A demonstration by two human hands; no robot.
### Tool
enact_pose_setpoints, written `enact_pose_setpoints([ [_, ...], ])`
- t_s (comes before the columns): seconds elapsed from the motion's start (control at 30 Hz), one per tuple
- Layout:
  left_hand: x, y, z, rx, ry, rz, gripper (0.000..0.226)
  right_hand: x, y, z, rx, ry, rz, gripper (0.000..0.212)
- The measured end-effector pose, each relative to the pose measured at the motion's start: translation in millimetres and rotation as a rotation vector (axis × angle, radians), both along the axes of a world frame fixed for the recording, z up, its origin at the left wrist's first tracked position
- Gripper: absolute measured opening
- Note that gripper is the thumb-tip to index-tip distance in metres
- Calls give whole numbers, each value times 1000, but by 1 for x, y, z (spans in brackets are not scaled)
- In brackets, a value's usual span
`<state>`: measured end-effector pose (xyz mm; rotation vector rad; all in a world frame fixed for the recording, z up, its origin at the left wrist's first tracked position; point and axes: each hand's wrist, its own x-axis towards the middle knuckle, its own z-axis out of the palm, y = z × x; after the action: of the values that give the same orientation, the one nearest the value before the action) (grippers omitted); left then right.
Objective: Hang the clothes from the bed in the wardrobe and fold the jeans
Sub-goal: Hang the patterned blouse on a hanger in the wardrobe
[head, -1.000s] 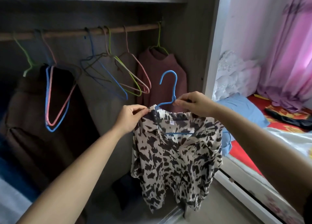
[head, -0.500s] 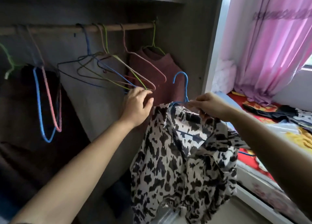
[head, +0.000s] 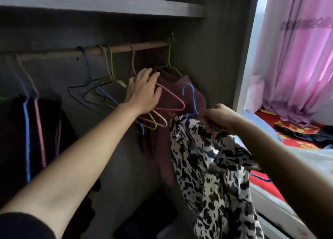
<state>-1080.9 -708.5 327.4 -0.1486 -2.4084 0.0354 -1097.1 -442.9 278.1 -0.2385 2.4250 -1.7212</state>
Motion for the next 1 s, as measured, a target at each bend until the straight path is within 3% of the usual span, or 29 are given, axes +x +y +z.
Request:
enact_pose_setpoints([
  [0.1, -31, 3, 8, -88, -82, -21, 57, -29, -9, -7, -87, -70, 16, 11],
  [0.27, -64, -5, 12, -207, -287, 82, 54, -64, -26, -4, -132, -108, 23, 14],
  [0.43, -55, -30, 8, -357, -196, 193, 72, -85, -57, 29, -172, -38, 40, 16],
  [0.8, -30, -61, 8, -374, -179, 188, 58, -131, -123, 143, -197, 210, 69, 10],
  [0.87, -29, -60, 8, -368, -150, 172, 56, -139, -130, 145, -88, 289, 24, 11],
  [1.0, -28, -61, 4, -314, -83, 121, 54, -144, -142, 112, 336, 388, -15, 16],
])
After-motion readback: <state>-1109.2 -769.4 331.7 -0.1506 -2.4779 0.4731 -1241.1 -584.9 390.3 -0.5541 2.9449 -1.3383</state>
